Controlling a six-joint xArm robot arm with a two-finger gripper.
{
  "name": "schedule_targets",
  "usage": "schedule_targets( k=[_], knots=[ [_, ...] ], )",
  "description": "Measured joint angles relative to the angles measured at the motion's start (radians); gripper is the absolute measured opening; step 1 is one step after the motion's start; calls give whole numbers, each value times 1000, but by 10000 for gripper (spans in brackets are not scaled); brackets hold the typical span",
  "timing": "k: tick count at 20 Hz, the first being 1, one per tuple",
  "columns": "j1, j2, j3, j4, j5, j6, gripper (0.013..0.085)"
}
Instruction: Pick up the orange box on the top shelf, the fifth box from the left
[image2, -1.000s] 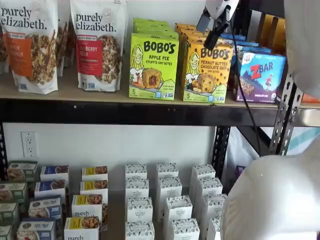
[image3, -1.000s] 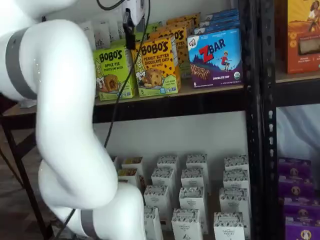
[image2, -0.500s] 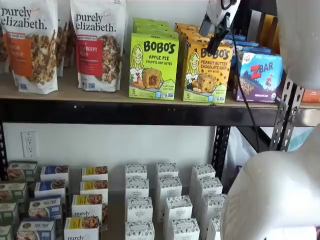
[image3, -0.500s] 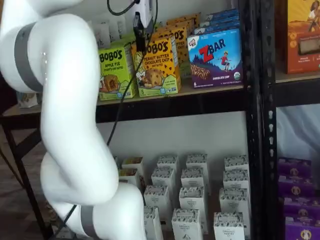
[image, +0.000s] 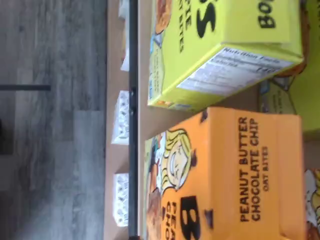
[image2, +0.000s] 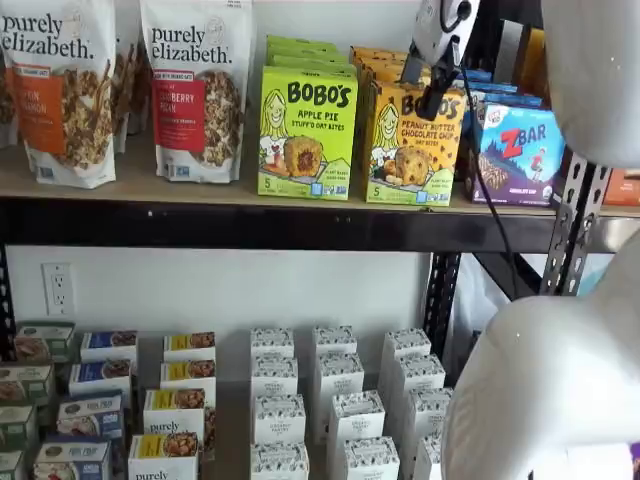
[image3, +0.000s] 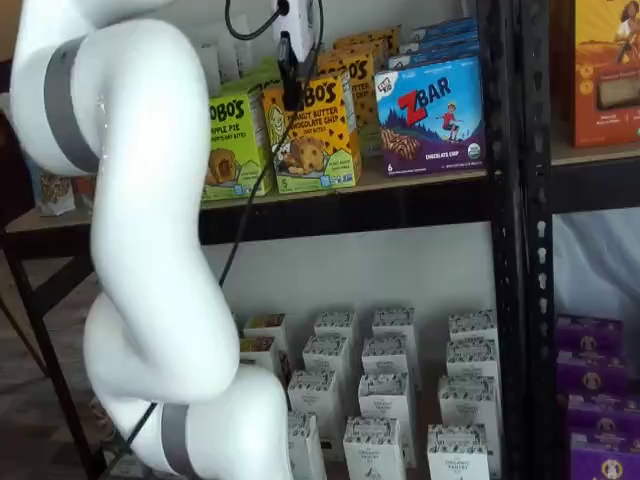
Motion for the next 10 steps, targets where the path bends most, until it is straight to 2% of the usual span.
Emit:
schedule_targets(
  k=[10],
  knots=[
    [30, 24, -19, -48, 67, 23, 850]
  ],
)
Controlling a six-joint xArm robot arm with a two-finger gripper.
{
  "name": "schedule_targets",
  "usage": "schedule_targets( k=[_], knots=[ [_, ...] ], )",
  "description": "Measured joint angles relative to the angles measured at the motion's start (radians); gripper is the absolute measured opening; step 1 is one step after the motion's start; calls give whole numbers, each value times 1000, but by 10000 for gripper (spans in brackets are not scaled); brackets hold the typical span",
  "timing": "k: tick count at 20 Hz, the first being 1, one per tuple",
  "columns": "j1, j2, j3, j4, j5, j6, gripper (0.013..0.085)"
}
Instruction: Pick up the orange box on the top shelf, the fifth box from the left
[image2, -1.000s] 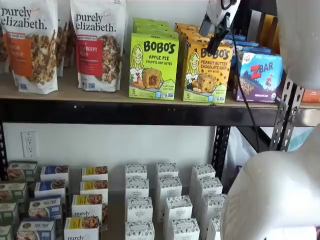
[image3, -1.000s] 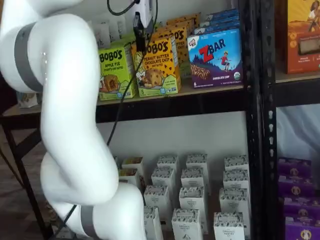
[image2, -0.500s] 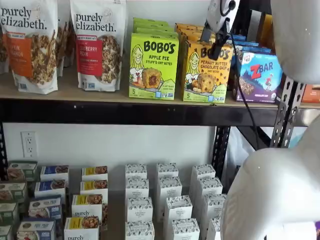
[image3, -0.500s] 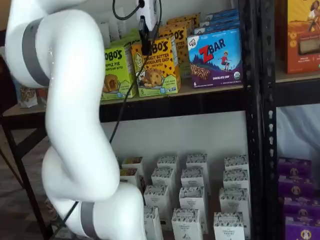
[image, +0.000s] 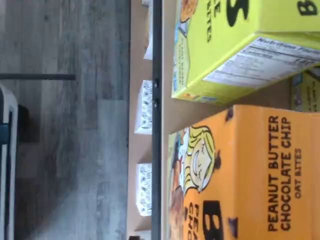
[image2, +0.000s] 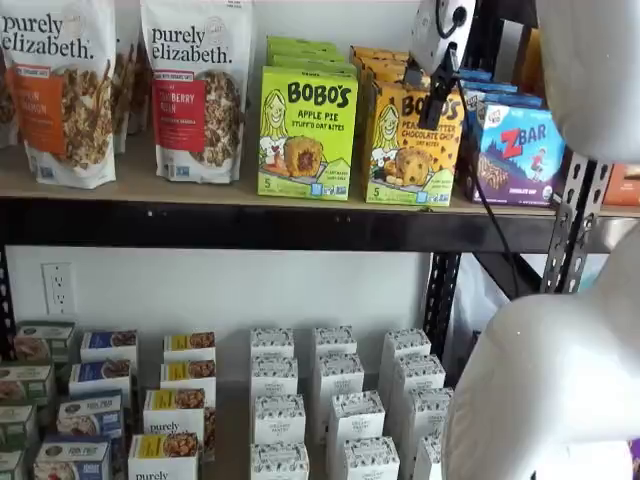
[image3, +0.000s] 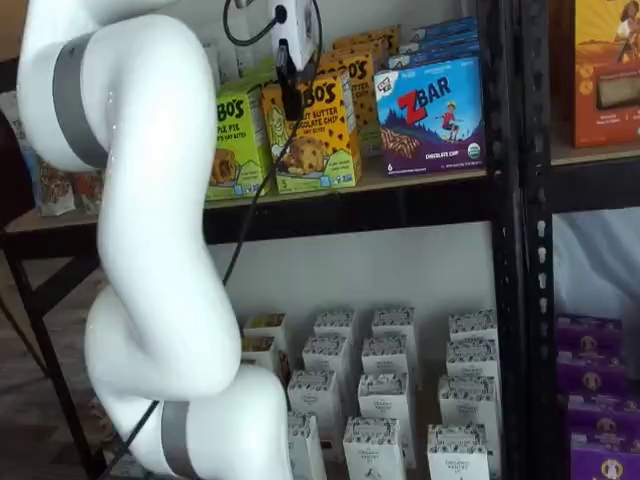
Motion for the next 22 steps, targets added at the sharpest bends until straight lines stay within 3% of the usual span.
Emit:
schedule_targets(
  k=[6, 14, 16, 22],
  knots=[
    [14, 1, -2, -12, 38, 13, 850],
    [27, -33, 61, 0, -39, 25, 850],
    [25, -44, 78, 17, -68, 23, 770],
    [30, -35, 64, 17, -54, 30, 650]
  ],
)
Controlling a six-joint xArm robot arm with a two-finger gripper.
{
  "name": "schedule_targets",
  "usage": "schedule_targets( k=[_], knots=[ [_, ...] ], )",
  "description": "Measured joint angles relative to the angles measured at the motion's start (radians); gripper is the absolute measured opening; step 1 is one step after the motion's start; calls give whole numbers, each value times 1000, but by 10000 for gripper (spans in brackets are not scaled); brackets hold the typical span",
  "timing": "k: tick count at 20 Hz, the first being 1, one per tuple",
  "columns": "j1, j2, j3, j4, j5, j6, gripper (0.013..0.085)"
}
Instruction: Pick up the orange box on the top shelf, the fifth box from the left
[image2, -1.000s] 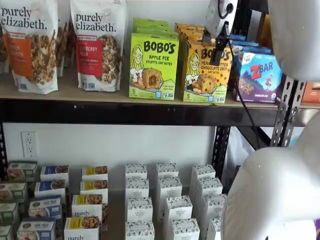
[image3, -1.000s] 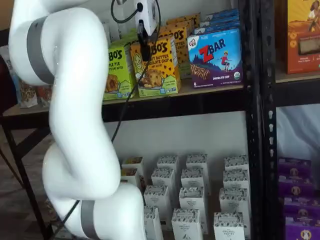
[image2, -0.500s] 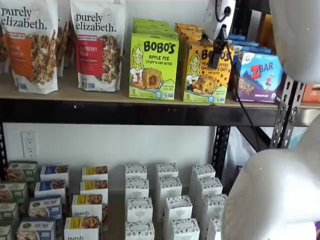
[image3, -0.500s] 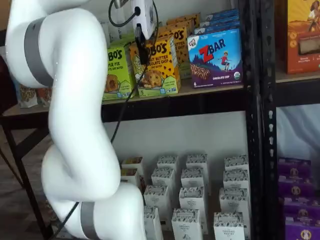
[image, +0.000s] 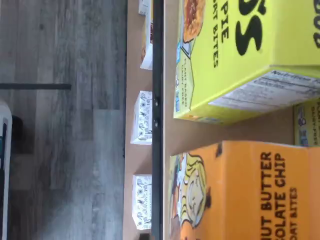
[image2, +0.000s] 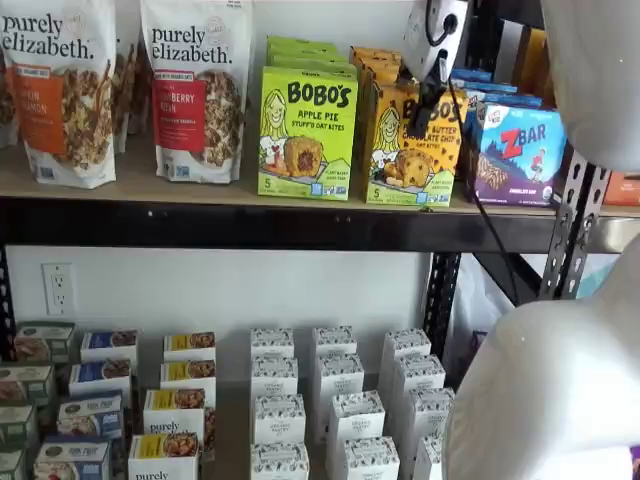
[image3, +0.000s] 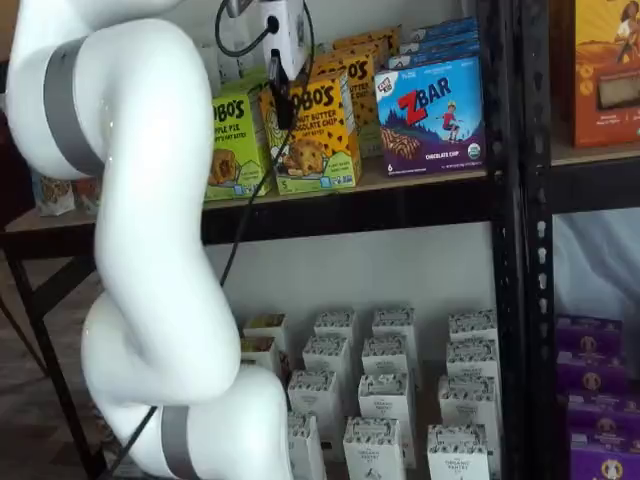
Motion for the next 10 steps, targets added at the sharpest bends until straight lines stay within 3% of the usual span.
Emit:
schedule_targets(
  k=[4, 6, 10],
  knots=[
    [3, 2, -2, -2, 5, 3, 610],
    [2, 1, -1, 2, 3, 2, 530],
    [0, 1, 0, 5, 5, 1, 450]
  ],
)
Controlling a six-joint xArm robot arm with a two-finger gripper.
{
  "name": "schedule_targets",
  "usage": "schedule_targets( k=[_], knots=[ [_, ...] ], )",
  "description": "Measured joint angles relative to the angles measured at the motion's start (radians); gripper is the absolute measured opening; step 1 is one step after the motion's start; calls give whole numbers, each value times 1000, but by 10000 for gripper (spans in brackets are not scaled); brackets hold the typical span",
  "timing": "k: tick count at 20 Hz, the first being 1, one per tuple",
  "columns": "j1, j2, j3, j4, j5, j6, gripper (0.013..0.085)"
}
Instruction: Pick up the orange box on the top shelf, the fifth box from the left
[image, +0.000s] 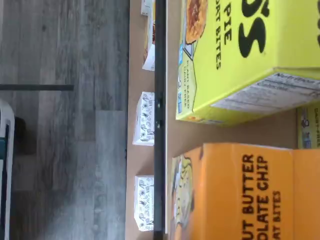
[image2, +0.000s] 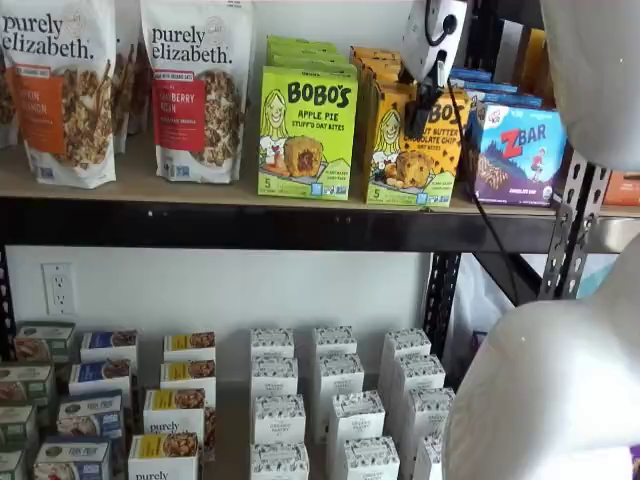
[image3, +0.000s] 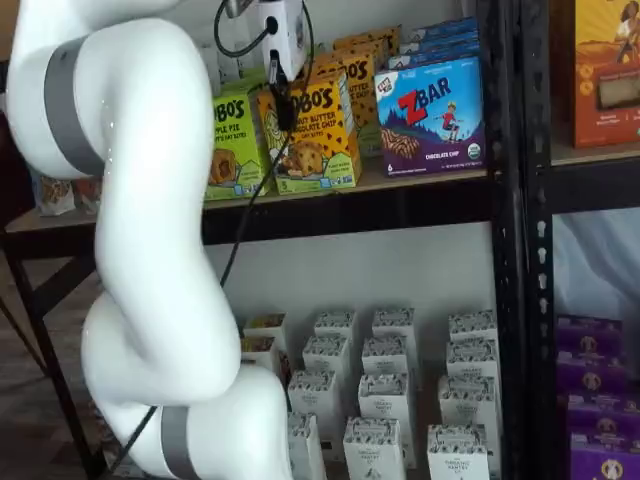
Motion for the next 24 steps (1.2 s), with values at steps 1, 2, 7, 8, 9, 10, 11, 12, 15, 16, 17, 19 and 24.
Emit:
schedule_targets(
  k=[1, 2, 7, 8, 9, 10, 11, 12, 15, 16, 17, 19, 24],
  knots=[
    [-2, 1, -2, 5, 2, -2, 450],
    [-5, 4, -6, 10, 7, -3, 450],
    [-7, 12, -23, 20, 15, -3, 450],
    [-7, 13, -24, 18, 15, -3, 450],
    [-7, 14, -26, 16, 15, -3, 450],
    [-7, 14, -26, 12, 15, -4, 450],
    [-7, 14, -25, 10, 15, -4, 450],
    [-7, 13, -25, 7, 14, -4, 450],
    [-6, 12, -21, 3, 11, -4, 450],
    [-6, 10, -17, 4, 7, -4, 410],
    [-6, 8, -14, 5, 3, -4, 410],
    [-6, 5, -9, 9, -1, -5, 370],
    [-6, 4, -9, 15, 5, -4, 250]
  ],
)
